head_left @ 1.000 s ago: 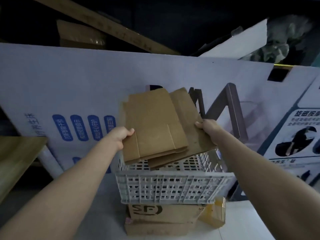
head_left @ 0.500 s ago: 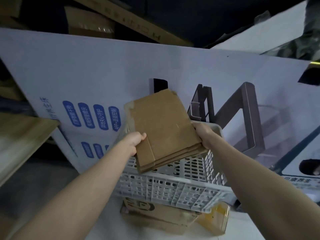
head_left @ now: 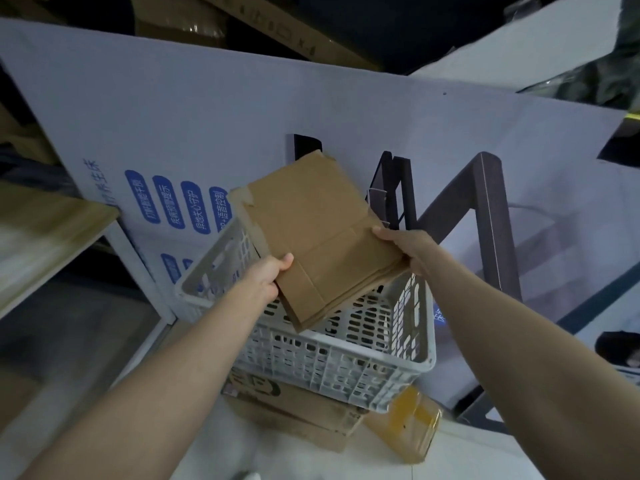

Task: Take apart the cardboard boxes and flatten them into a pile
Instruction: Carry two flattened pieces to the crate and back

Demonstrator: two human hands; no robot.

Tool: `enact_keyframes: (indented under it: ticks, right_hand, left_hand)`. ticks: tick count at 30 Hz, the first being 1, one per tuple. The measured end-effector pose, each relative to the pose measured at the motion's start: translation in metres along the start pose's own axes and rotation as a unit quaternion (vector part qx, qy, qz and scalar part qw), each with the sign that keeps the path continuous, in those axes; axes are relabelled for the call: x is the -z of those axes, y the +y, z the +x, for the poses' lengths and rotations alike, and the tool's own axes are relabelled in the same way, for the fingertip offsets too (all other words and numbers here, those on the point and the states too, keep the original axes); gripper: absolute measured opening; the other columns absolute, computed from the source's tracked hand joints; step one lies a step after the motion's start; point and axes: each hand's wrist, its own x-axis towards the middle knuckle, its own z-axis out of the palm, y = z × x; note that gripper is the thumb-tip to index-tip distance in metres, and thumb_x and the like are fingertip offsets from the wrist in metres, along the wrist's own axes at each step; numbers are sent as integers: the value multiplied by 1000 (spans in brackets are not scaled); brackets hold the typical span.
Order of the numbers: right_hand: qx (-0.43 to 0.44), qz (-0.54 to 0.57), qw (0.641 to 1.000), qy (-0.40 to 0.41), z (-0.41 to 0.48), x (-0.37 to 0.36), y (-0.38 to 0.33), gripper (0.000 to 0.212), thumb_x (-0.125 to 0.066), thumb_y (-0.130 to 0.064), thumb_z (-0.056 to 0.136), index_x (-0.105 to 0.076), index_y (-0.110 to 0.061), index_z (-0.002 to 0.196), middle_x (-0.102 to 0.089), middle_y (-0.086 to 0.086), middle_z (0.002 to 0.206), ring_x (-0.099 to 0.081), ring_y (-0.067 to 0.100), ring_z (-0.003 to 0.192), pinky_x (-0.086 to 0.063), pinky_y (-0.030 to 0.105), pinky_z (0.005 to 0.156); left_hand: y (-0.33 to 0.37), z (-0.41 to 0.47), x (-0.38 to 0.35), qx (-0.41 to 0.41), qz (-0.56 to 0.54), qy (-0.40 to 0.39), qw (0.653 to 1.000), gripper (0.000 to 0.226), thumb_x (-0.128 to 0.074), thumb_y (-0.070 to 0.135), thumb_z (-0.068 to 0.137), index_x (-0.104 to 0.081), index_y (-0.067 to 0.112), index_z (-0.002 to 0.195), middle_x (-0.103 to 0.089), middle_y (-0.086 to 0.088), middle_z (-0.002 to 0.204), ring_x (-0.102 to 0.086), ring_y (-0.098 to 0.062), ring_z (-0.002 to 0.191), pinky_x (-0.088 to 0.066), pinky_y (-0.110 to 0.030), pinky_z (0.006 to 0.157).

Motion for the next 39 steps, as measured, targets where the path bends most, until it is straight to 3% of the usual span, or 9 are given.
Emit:
enact_keyframes:
  ticks: [2, 5, 9, 13, 18, 21, 25, 31, 39]
  right_hand:
    - [27, 75, 996, 47, 3, 0, 5, 123, -91, -60, 26, -51, -4, 128, -56, 8, 125, -58, 27, 104, -51, 38, 90]
    - [3, 216, 976, 36, -8, -7, 11, 87, -84, -47, 65, -46, -6, 132, -57, 7, 125, -57, 28, 113, -49, 41, 97]
    - [-14, 288, 946, -145, -19, -31, 22, 73, -79, -38, 74, -45, -10, 133, -57, 9, 126, -58, 31, 111, -54, 46, 76]
    - [17, 290, 949, -125, -21, -46, 19, 59, -79, -11, 75, -52, -11, 128, -66, 9, 115, -63, 26, 99, -55, 43, 73]
    - [19, 214, 972, -92, 1, -26, 16, 40, -79, -10, 75, -57, -9, 109, -66, 6, 103, -62, 24, 92, -50, 42, 89]
    - [6, 175, 979, -103, 10, -22, 16, 57, -81, -15, 70, -57, -11, 121, -68, 8, 108, -64, 28, 98, -49, 48, 95]
    - [-11, 168, 980, -103, 19, -23, 16, 47, -75, -13, 76, -58, -14, 120, -67, 9, 111, -63, 28, 100, -49, 49, 93]
    - [-99, 104, 981, -127, 34, -32, 35, 39, -71, -13, 83, -59, -9, 120, -68, 11, 108, -64, 29, 97, -53, 44, 77]
    - [-241, -43, 966, -85, 67, -72, 74, 52, -69, -32, 86, -46, -10, 127, -52, 11, 124, -50, 29, 109, -42, 42, 89]
  left_hand:
    - [-9, 0, -2, -17, -21, -9, 1000, 24, -60, -2, 88, -57, 2, 112, -59, -18, 123, -56, -33, 112, -44, -49, 96]
    - [-19, 0, -3, -15, -65, -17, 998, 28, -58, 0, 90, -54, 1, 117, -57, -19, 128, -55, -31, 115, -42, -48, 102]
    - [-25, -10, -16, -15, -117, -16, 993, 31, -56, 3, 92, -50, 1, 122, -57, -14, 124, -52, -32, 119, -37, -52, 106]
    - [-26, -21, -21, -7, -104, -24, 994, 20, -64, 9, 88, -53, 2, 104, -58, -17, 126, -54, -31, 117, -39, -50, 105]
    - [-4, -12, 18, -46, -14, 78, 996, 94, -76, 48, 64, -36, 12, 141, -42, -13, 143, -39, -35, 133, -30, -52, 111]
    - [12, 23, 54, -53, 110, 167, 978, 125, -89, 61, 25, -44, 18, 133, -56, -8, 131, -53, -32, 119, -39, -56, 102]
    - [43, 31, 57, 4, 322, 6, 947, 55, -77, 45, 68, -62, 11, 108, -66, -7, 113, -58, -25, 109, -38, -51, 104]
    - [48, 73, 53, 113, 385, -94, 911, 33, -67, 30, 84, -62, 5, 105, -72, -9, 84, -64, -22, 78, -58, -33, 65]
    - [19, 136, 45, 123, 446, -68, 884, 48, -62, 26, 90, -49, 0, 129, -59, -18, 123, -59, -30, 109, -50, -42, 92]
